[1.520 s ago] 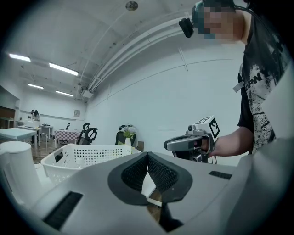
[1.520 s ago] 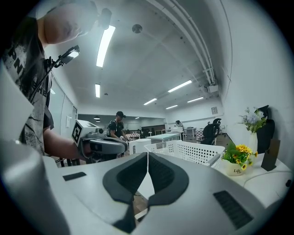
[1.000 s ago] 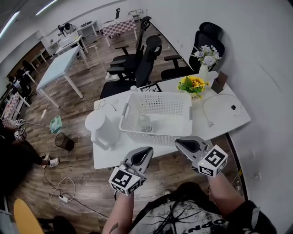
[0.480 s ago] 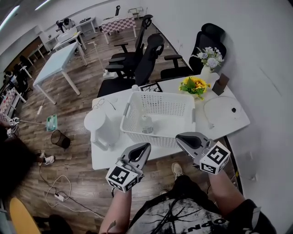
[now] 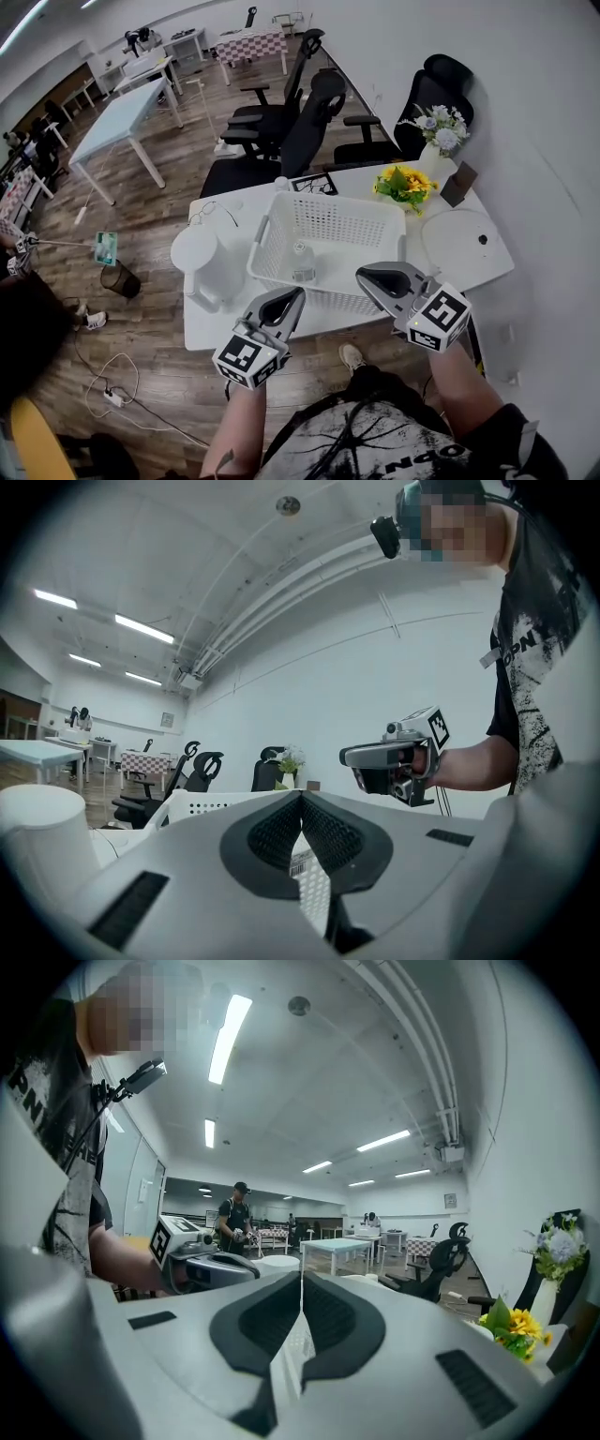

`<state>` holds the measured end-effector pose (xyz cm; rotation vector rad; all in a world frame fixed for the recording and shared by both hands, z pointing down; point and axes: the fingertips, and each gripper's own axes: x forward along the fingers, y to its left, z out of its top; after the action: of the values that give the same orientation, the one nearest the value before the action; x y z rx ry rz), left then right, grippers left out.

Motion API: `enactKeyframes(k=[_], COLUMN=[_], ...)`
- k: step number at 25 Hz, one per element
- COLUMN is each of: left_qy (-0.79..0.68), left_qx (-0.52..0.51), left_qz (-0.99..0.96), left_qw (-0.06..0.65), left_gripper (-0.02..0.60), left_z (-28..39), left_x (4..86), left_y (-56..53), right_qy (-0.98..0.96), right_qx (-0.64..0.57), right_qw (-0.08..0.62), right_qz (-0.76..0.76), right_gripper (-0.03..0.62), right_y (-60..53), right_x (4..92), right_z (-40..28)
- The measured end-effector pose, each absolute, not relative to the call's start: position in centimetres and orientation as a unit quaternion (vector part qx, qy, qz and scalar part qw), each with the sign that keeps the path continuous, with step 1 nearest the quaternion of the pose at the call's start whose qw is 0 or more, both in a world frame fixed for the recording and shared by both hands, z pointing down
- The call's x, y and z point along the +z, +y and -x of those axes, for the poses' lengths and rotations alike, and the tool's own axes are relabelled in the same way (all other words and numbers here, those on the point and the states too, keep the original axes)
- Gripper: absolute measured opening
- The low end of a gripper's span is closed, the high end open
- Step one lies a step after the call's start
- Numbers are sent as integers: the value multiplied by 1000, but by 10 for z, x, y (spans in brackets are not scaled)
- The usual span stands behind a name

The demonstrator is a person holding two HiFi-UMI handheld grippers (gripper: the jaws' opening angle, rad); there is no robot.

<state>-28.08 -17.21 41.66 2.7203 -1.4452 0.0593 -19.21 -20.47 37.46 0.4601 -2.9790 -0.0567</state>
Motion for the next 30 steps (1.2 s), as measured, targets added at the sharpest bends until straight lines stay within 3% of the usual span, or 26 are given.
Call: enactKeyframes(k=[16, 30], left_qy=[-517, -568], left_qx=[-11, -27], left_qz=[-854, -819], left_qw=[50, 70], left_gripper=[11, 11], left_z=[313, 342], left_x=[423, 435], left_y=[-204, -219], right_qy=[-980, -952], right_qx=[-58, -43], right_qw=[185, 301], right_qz=[-51, 31], right_gripper=[29, 199], right_y=[-266, -292], right_x=[396, 471], right_z=[262, 311])
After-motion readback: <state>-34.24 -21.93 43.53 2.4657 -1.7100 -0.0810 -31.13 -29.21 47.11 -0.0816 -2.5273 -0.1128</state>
